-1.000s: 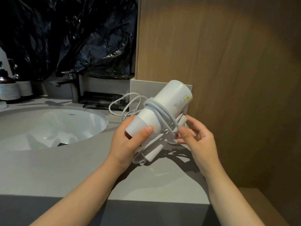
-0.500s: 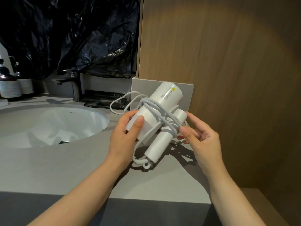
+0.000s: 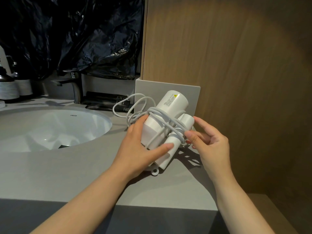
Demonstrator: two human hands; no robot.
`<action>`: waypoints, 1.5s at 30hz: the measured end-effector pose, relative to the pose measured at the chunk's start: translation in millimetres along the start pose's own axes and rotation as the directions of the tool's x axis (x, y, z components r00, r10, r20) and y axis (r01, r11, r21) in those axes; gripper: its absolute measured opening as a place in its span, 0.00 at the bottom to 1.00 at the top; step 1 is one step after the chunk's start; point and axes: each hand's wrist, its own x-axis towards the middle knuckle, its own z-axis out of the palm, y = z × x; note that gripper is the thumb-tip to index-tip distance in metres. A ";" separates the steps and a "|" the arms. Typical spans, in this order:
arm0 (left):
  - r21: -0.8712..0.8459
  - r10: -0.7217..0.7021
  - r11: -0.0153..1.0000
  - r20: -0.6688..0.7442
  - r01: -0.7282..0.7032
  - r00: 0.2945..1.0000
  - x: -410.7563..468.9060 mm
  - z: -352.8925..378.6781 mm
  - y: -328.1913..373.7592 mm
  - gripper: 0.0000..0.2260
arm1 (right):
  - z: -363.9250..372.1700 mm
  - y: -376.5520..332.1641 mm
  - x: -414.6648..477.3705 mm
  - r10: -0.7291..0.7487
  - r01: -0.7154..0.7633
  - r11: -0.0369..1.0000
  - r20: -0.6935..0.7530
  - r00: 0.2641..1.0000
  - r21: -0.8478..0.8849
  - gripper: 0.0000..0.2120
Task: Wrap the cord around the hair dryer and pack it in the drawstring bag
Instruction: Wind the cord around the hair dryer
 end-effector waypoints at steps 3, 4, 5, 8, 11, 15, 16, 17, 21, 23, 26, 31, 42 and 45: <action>0.085 -0.013 0.996 0.062 0.008 0.998 -1.5 1.3 1.6 0.54 | 0.3 -0.8 -0.7 -0.017 0.017 1.000 -0.008 1.000 -0.012 0.25; 0.089 -0.018 0.996 0.078 0.011 0.997 -1.7 1.9 1.3 0.56 | 0.3 -1.4 -1.4 -0.026 0.026 0.999 -0.004 1.000 -0.021 0.25; 0.087 -0.024 0.996 0.085 0.016 0.996 -1.8 2.5 1.6 0.56 | 0.4 -2.1 -1.9 -0.036 0.036 0.999 0.005 0.999 -0.030 0.26; 0.041 -0.059 0.998 0.077 0.056 0.995 -2.2 3.2 1.9 0.53 | 0.7 -2.6 -3.2 -0.064 0.066 0.997 0.042 0.997 -0.046 0.25; -0.085 -0.095 0.991 0.070 0.101 0.993 -2.9 2.1 3.2 0.46 | 1.5 -2.4 -3.7 -0.084 0.085 0.996 0.062 0.995 -0.016 0.23; -0.232 -0.112 0.965 0.069 0.125 0.991 -1.8 1.2 3.3 0.44 | 2.5 -6.6 -4.4 -0.112 0.109 0.993 0.059 0.992 0.051 0.22; -0.264 -0.113 0.956 0.070 0.128 0.991 -1.6 1.5 3.0 0.44 | 2.5 -7.2 -4.4 -0.117 0.113 0.991 0.058 0.991 0.073 0.22; -0.291 -0.114 0.948 0.075 0.131 0.991 -1.7 1.7 3.6 0.44 | 2.6 -7.2 -4.4 -0.119 0.113 0.989 0.058 0.991 0.095 0.22; -0.389 -0.127 0.907 0.107 0.160 0.986 -1.7 1.8 6.5 0.41 | 1.5 -3.5 -3.7 -0.127 0.121 0.984 0.044 0.991 0.127 0.22; -0.430 -0.130 0.886 0.130 0.174 0.983 -1.3 1.0 6.4 0.40 | 0.9 -1.2 -1.4 -0.128 0.124 0.984 0.025 0.991 0.130 0.22; -0.471 -0.114 0.862 0.174 0.185 0.978 -1.3 -0.2 7.2 0.37 | 0.3 1.8 3.1 -0.052 0.045 0.985 0.035 0.998 0.166 0.26; -0.442 -0.072 0.881 0.227 0.169 0.971 -1.9 0.3 6.3 0.37 | 0.2 0.6 2.2 0.079 -0.128 0.974 0.251 0.965 0.186 0.36; -0.204 -0.080 0.973 0.145 0.109 0.986 -0.8 -1.9 -1.9 0.44 | 2.2 -2.9 1.5 0.095 -0.135 0.974 0.210 0.973 0.183 0.35; -0.286 -0.097 0.950 0.109 0.124 0.989 0.8 -2.3 -3.6 0.44 | 0.9 -3.6 1.4 0.087 -0.130 0.972 0.214 0.973 0.195 0.33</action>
